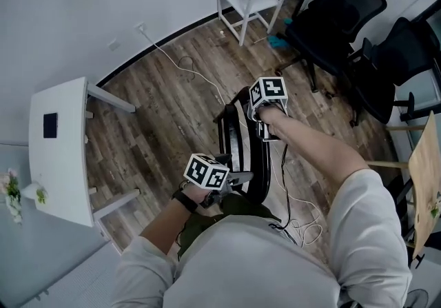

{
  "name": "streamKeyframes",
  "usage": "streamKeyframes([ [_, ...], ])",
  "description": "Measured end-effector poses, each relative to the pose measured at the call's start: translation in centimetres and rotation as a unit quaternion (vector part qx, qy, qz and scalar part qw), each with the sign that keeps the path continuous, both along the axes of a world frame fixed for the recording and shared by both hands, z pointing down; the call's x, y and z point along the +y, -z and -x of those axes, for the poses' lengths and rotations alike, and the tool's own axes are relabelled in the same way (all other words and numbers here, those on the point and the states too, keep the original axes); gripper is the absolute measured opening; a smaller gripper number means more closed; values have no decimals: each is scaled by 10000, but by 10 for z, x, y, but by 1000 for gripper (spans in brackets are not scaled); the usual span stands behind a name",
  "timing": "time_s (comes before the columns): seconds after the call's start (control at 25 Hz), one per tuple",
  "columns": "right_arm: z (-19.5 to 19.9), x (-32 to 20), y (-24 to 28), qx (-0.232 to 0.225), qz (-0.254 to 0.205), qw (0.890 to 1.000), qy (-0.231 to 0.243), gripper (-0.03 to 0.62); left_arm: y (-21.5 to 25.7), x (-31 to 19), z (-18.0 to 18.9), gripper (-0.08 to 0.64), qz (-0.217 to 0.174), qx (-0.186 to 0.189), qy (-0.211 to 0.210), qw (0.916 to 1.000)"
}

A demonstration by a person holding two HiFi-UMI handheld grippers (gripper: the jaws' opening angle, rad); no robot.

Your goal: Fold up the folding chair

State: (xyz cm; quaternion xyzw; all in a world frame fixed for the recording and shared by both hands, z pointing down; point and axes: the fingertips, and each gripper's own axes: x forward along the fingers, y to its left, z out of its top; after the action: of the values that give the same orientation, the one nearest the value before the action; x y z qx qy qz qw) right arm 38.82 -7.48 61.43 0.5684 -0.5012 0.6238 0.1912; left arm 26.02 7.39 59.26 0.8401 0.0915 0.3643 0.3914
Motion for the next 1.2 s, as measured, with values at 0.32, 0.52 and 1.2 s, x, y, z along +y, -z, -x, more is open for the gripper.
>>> streamKeyframes([
  [0.32, 13, -8, 2, 11, 28, 9999, 109, 132, 34, 26, -33, 449, -962, -417, 579, 9928],
  [0.52, 23, -14, 3, 17, 38, 9999, 124, 138, 12, 29, -36, 449, -1711, -988, 704, 9778],
  [1.2, 82, -51, 13, 771, 150, 9963, 350, 98, 5, -1, 17, 348, -2535, -1400, 438, 9561],
])
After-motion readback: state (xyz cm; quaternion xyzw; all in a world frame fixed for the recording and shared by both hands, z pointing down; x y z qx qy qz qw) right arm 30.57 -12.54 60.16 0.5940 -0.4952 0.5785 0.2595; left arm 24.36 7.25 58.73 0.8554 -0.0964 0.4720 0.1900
